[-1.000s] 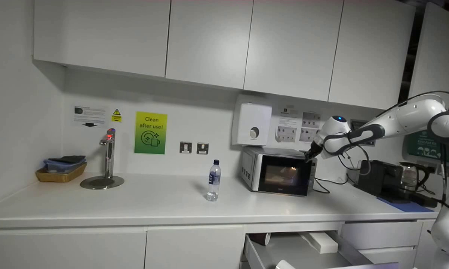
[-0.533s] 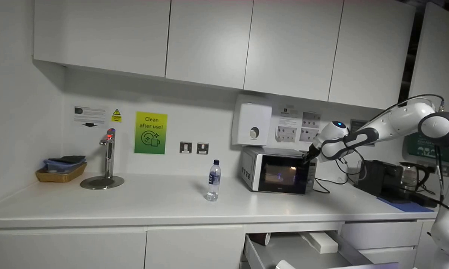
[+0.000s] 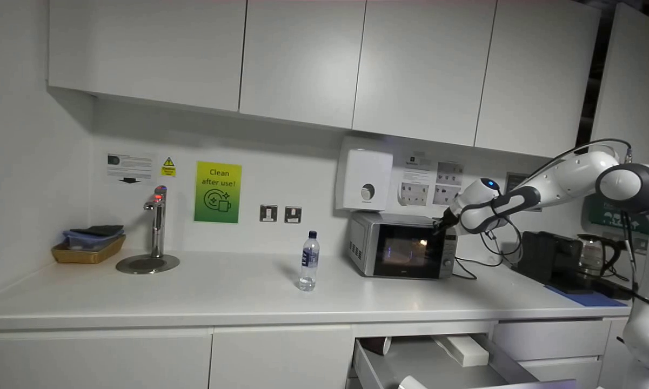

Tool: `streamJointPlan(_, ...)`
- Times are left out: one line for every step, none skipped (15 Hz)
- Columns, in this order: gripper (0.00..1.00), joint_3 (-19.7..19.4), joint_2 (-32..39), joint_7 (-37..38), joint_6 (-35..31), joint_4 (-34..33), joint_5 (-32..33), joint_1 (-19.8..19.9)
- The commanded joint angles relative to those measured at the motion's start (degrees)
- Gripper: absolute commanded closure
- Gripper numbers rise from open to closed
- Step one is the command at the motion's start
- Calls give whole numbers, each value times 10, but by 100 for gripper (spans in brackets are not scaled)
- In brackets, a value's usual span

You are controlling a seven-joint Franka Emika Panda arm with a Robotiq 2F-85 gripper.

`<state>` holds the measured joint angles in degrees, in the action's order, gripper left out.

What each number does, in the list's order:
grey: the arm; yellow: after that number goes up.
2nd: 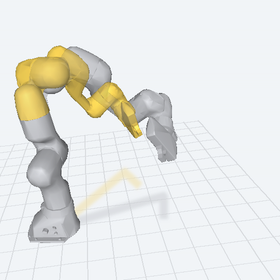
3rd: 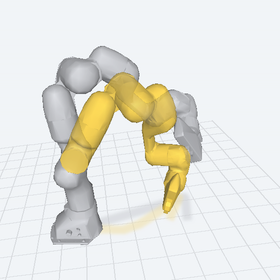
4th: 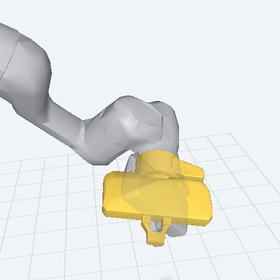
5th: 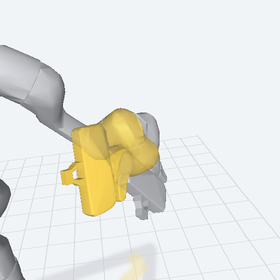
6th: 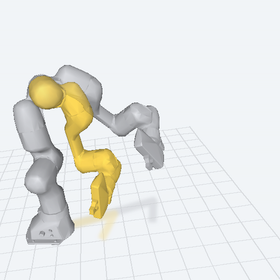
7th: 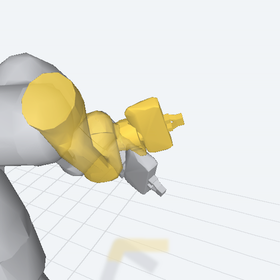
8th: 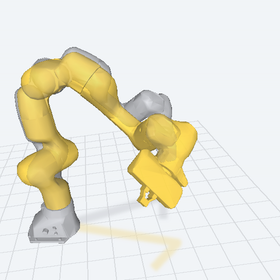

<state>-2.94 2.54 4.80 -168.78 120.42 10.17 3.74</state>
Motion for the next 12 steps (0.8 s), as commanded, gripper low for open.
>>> streamJointPlan(100, -1, 11, -35, -21, -14, -30, -1)
streamJointPlan(100, -1, 11, -38, -20, -15, -34, -1)
streamJointPlan(100, -1, 11, -42, -21, -15, -37, -1)
streamJointPlan(100, -2, 11, -45, -21, -15, -39, 0)
streamJointPlan(100, -2, 12, -48, -22, -16, -41, 0)
streamJointPlan(100, -2, 13, -51, -23, -16, -43, 0)
streamJointPlan(100, -2, 14, -53, -25, -16, -47, 1)
streamJointPlan(100, -2, 16, -56, -28, -17, -48, 1)
streamJointPlan(100, -2, 17, -62, -30, -18, -54, 2)
streamJointPlan(100, 2, 19, -73, -32, -19, -61, 6)
streamJointPlan(100, 3, 22, -85, -34, -20, -72, 6)
streamJointPlan(100, 3, 23, -97, -35, -22, -82, 7)
